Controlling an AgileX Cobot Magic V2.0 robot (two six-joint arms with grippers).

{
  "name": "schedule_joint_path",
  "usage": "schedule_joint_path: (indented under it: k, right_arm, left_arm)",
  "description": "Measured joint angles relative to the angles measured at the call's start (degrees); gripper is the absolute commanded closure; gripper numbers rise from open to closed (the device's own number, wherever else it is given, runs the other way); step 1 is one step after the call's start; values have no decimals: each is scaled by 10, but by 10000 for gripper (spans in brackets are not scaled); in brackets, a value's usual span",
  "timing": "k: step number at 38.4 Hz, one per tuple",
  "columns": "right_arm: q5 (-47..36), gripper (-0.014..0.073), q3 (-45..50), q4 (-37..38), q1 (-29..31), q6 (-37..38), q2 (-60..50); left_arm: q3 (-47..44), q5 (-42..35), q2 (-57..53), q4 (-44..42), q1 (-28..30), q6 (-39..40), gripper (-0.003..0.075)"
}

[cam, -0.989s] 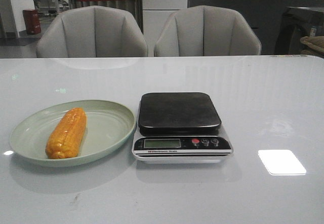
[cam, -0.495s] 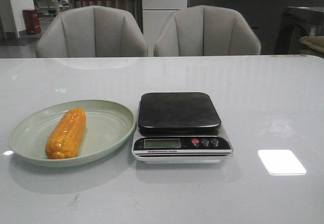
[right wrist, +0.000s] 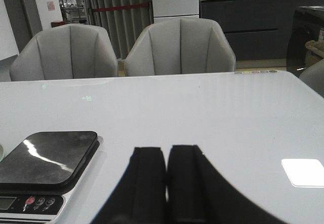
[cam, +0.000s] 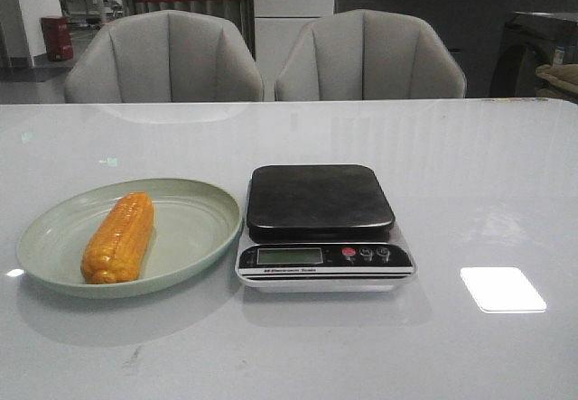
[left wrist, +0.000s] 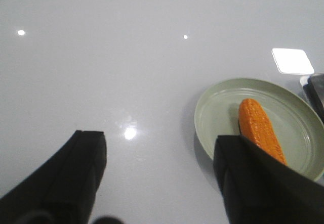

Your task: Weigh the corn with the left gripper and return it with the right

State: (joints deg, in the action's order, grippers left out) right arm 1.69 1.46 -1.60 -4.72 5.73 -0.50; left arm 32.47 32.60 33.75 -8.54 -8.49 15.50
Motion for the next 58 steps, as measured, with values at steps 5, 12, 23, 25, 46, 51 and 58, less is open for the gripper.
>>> schedule_joint_path:
  k: [5,12,23,25,46,51,58]
  right_arm:
    - [0,428,0,0,0,0,0]
    - [0,428,0,0,0,0,0]
    - [0,428,0,0,0,0,0]
    - [0,428,0,0,0,0,0]
    - [0,428,0,0,0,0,0]
    - [0,428,0,0,0,0,0]
    - [0,428,0,0,0,0,0]
  left_arm:
    - [44,7,75,4,-44,-5,206]
    - [97,-1,191,16,-116,-9,206]
    - [157,-27,367,29,-179,28,139]
    - [165,-28,393,28,-180,41,123]
    - [226,-46,610,68,-181,59,129]
    - [231,-48,642,80,-181,60,165]
    - [232,-52,673,90,-181,60,355]
